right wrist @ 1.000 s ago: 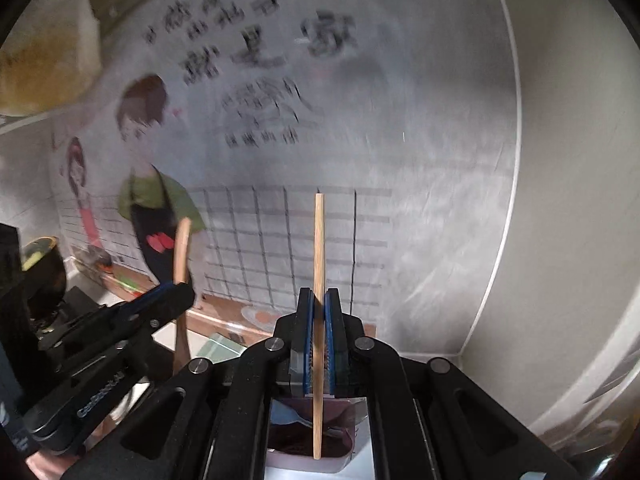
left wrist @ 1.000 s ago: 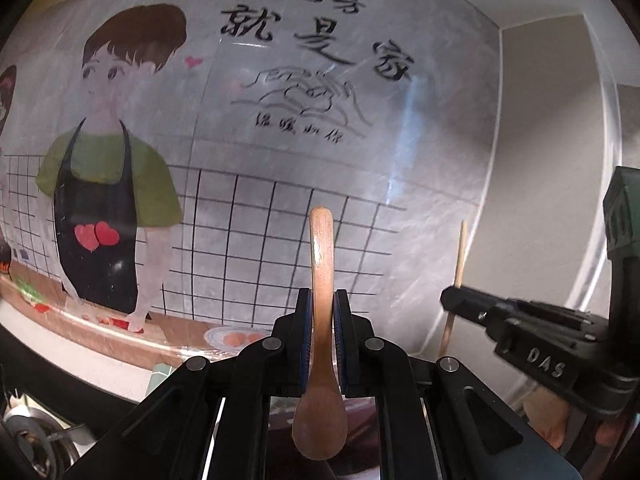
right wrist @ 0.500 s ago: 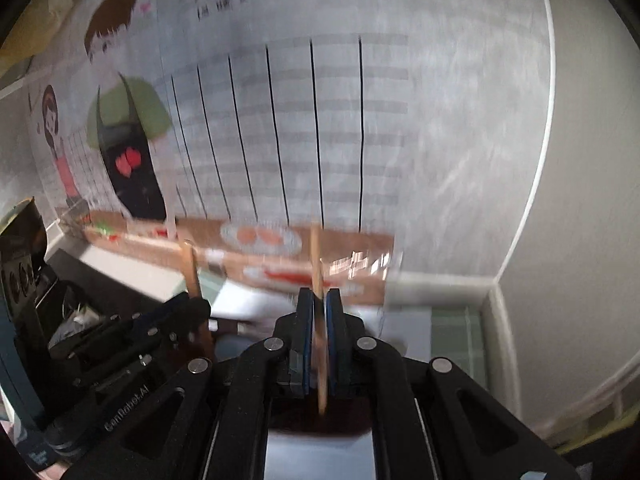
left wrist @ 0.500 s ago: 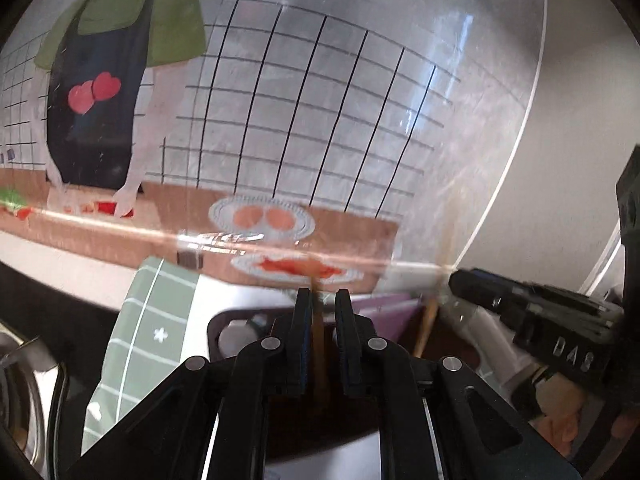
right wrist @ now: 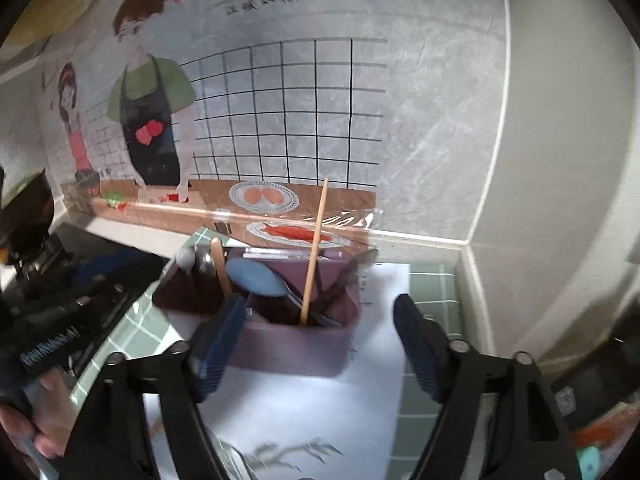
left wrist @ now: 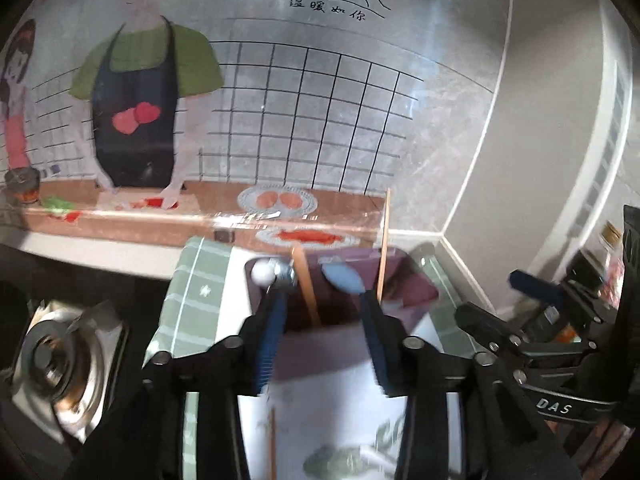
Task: Organize utensils
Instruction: 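Move both tools back over the cloth toward the remaining utensils, then grasp the black-handled spoon with the right tool while the left tool grasps a chopstick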
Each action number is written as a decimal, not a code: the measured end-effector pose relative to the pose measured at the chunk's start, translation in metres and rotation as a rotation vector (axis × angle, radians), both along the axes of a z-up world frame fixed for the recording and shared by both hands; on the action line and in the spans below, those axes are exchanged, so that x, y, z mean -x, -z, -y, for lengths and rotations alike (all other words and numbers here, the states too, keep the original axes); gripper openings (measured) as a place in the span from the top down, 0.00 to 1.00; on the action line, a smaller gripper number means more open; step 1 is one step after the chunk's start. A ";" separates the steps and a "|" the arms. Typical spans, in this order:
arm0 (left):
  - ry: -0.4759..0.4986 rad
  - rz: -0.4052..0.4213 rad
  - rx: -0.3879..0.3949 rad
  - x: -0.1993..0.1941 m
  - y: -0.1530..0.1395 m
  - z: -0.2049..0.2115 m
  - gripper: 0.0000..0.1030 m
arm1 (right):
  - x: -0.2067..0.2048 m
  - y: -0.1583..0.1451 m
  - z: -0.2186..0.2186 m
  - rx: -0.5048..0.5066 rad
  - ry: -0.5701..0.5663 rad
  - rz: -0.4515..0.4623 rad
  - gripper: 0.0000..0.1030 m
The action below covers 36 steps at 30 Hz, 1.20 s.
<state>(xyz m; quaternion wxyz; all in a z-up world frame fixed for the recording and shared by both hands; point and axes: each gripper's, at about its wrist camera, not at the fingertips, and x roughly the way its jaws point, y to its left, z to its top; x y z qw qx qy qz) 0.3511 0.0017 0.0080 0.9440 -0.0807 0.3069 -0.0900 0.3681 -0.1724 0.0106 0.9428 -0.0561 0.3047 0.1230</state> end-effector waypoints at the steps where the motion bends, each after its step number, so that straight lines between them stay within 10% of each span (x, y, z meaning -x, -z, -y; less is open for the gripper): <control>1: 0.002 -0.014 0.007 0.008 0.001 -0.003 0.51 | 0.008 0.000 0.003 0.010 -0.010 0.006 0.12; 9: -0.002 -0.259 0.037 0.062 0.054 -0.029 0.49 | 0.064 0.025 0.010 0.174 -0.056 0.026 0.01; 15: -0.012 -0.403 0.018 0.095 0.104 -0.037 0.49 | 0.077 0.061 0.028 0.131 -0.119 -0.141 0.02; 21: -0.010 -0.469 0.075 0.109 0.121 -0.039 0.49 | 0.083 0.114 0.040 0.094 -0.221 -0.443 0.59; 36: 0.039 -0.480 0.044 0.097 0.121 -0.031 0.49 | 0.096 0.133 0.029 0.179 -0.274 -0.481 0.63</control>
